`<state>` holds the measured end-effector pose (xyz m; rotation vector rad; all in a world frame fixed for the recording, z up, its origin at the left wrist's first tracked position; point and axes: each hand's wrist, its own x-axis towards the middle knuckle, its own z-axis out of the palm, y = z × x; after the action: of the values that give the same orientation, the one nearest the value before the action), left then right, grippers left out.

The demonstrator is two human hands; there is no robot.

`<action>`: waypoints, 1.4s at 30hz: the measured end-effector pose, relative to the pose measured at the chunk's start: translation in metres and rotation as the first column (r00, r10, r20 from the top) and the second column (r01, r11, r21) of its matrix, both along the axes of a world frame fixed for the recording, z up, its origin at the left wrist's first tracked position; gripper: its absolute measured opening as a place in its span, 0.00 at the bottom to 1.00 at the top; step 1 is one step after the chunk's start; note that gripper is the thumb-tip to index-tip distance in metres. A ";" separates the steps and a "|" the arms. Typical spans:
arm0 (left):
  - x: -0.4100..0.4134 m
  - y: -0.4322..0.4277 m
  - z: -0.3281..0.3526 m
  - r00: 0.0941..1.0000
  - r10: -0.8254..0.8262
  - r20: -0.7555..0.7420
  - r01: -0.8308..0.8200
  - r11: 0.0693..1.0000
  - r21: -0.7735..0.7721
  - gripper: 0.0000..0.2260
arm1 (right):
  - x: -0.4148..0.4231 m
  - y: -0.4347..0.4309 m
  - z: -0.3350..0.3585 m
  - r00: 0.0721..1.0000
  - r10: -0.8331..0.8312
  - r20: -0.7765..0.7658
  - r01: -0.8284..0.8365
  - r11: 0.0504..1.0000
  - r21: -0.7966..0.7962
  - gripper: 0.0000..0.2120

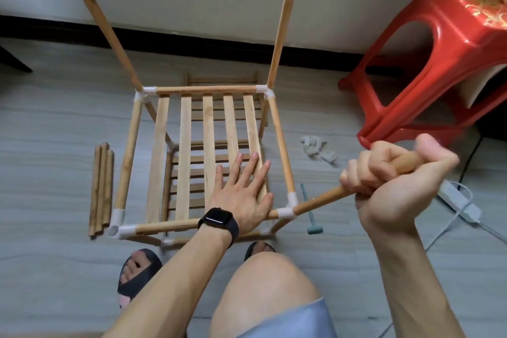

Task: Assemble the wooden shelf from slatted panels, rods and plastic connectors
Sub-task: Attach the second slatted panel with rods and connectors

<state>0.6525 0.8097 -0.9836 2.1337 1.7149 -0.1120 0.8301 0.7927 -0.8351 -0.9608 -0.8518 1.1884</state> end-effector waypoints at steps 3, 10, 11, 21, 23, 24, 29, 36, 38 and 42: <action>-0.002 0.004 0.000 1.000 0.005 0.004 -0.005 1.000 -0.022 0.29 | -0.027 -0.003 -0.009 0.964 0.197 0.179 -0.207 0.977 0.041 0.23; -0.003 0.003 0.000 1.000 0.004 -0.005 -0.005 0.999 -0.036 0.29 | -0.019 0.009 -0.015 0.948 0.308 0.077 -0.309 0.951 -0.004 0.32; -0.003 0.003 -0.001 1.000 0.007 -0.005 -0.008 0.999 -0.038 0.29 | -0.021 0.008 -0.017 0.949 0.305 0.081 -0.305 0.952 -0.005 0.29; -0.008 0.001 0.041 0.992 -0.072 -0.102 0.057 0.988 -0.140 0.29 | -0.015 -0.017 0.005 0.902 0.194 0.387 -0.205 0.979 -0.012 0.21; -0.021 0.005 0.059 0.989 -0.066 -0.135 0.052 0.993 -0.103 0.30 | -0.009 -0.022 0.020 0.767 0.035 0.641 -0.098 0.993 0.064 0.15; -0.031 0.007 0.069 0.989 -0.045 -0.143 0.033 0.996 -0.084 0.31 | -0.008 -0.023 0.029 0.656 -0.047 0.753 -0.085 0.987 0.136 0.12; -0.109 0.012 0.115 0.958 0.087 -0.272 -0.089 0.996 0.005 0.30 | -0.051 -0.015 0.067 0.201 -0.216 0.955 -0.365 0.889 0.278 0.17; -0.226 -0.001 0.138 0.883 0.363 -0.299 -0.345 0.932 0.113 0.28 | -0.142 0.036 0.024 -0.287 0.030 0.957 -0.530 0.828 -0.184 0.24; -0.255 -0.018 0.122 0.858 0.449 -0.250 -0.444 0.892 0.080 0.27 | -0.162 0.047 -0.007 -0.384 0.114 0.916 -0.504 0.806 -0.311 0.25; -0.298 -0.056 0.064 0.794 0.553 -0.253 -0.588 0.804 -0.088 0.27 | -0.198 0.066 -0.068 -0.463 0.200 0.863 -0.485 0.758 -0.436 0.29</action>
<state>0.3544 0.7537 -0.9194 1.4398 2.3184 -0.3079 0.6321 0.8584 -0.9030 -1.4865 -2.9757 0.3907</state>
